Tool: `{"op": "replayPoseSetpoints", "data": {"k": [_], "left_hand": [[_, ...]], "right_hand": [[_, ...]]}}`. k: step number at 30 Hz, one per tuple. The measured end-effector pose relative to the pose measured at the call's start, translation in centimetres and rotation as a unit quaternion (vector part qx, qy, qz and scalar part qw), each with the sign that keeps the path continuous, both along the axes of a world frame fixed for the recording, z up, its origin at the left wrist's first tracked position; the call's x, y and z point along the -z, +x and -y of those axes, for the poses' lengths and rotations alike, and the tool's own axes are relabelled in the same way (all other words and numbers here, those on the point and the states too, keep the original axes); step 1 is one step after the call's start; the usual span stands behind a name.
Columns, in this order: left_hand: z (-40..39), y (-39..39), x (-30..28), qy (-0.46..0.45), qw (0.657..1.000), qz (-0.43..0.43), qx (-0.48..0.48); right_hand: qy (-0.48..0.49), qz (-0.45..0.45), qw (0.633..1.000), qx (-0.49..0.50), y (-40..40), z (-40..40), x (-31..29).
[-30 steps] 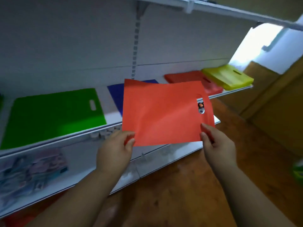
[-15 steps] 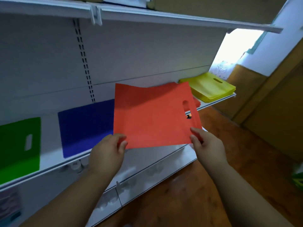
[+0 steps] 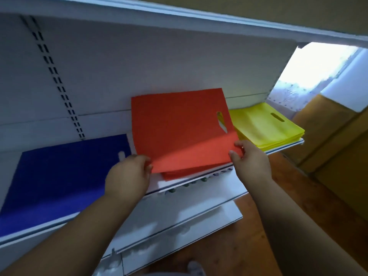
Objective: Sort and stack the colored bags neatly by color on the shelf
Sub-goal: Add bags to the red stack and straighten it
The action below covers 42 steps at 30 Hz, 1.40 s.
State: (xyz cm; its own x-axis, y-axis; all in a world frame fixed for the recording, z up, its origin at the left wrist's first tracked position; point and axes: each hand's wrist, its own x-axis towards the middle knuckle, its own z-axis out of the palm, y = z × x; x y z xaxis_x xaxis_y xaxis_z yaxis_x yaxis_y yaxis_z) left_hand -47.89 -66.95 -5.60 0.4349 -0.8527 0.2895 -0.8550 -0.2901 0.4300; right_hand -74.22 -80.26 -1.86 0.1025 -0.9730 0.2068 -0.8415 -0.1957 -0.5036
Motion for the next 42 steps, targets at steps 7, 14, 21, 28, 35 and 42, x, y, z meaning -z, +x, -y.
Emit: {"op": "replayPoseSetpoints", "data": {"k": [7, 14, 21, 28, 35, 42], "left_hand": [[5.9, -5.0, 2.1, 0.069, 0.992, 0.091, -0.045], [8.7, -7.1, 3.4, 0.158, 0.976, 0.104, -0.103], [8.8, -7.5, 3.1, 0.141, 0.979, 0.075, -0.128], [2.9, -7.7, 2.0, 0.051, 0.989, 0.008, -0.138], [-12.2, -2.3, 0.9, 0.106, 0.968, -0.071, -0.215], [-31.2, 4.2, -0.8, 0.086, 0.942, -0.045, -0.320]], "right_hand": [[0.062, -0.101, 0.990, -0.076, -2.5, 9.9, 3.0], [0.075, -0.225, 0.961, -0.140, -3.2, 14.9, 4.3], [0.053, -0.187, 0.962, -0.194, -2.0, 15.0, 4.3], [0.007, -0.049, 0.923, -0.382, 6.5, 8.2, 2.9], [0.054, 0.025, 0.860, -0.508, 16.9, -5.1, 0.2], [0.030, 0.054, 0.794, -0.605, 29.1, -23.8, 0.6]]}}
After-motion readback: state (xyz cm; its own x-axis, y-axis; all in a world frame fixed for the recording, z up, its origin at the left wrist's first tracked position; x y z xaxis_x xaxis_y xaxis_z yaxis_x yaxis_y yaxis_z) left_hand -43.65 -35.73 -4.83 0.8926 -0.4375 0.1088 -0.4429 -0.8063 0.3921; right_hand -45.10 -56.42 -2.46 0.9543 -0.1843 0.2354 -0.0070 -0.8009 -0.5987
